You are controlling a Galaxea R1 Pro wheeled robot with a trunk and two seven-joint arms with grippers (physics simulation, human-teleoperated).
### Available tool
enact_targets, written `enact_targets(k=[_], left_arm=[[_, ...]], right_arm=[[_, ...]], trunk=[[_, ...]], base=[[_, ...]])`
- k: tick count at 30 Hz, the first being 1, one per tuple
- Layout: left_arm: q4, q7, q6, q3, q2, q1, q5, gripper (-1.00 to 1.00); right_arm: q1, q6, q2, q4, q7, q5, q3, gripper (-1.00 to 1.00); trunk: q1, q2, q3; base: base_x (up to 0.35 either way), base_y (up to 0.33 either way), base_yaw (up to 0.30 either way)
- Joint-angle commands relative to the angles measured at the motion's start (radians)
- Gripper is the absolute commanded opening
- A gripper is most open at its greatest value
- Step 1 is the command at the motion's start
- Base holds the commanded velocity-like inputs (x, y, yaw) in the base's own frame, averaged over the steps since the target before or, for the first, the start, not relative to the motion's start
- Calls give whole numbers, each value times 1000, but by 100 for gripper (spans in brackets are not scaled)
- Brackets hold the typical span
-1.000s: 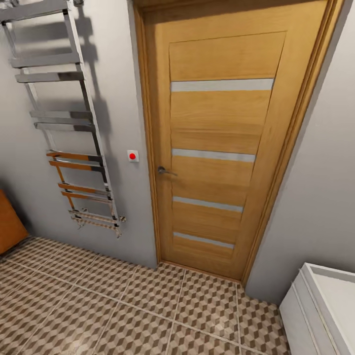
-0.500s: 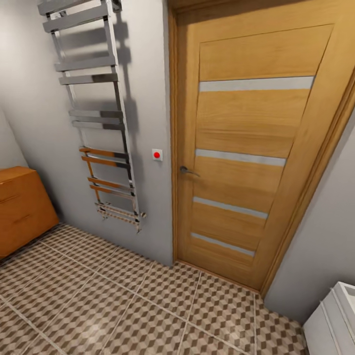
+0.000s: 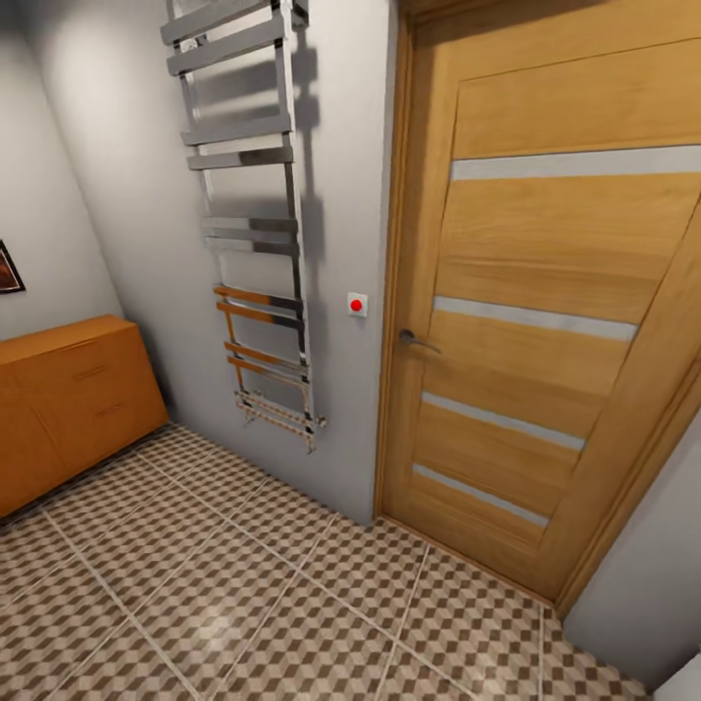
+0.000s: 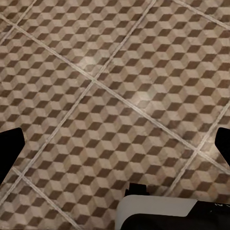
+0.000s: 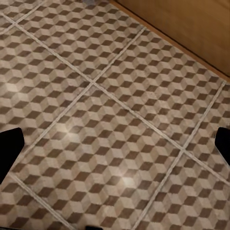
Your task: Take the four mousetraps from the cabinet in the bathroom and place them on the bathroom floor. Make sure all four end up on the same floor surface, and ensure that at least two of them are either under or directly next to the same bathroom sink.
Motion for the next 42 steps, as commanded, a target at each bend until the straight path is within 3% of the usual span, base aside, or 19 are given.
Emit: enact_targets(k=[1, 42], left_arm=[[1, 5, -2, -9, 0, -1, 4, 100], [0, 5, -2, -9, -1, -1, 4, 100]], right_arm=[[0, -3, 0, 0, -2, -10, 9, 100], [0, -3, 0, 0, -2, -9, 9, 100]], trunk=[[1, -2, -2], [1, -2, -2]], base=[[0, 0, 289], [0, 0, 289]])
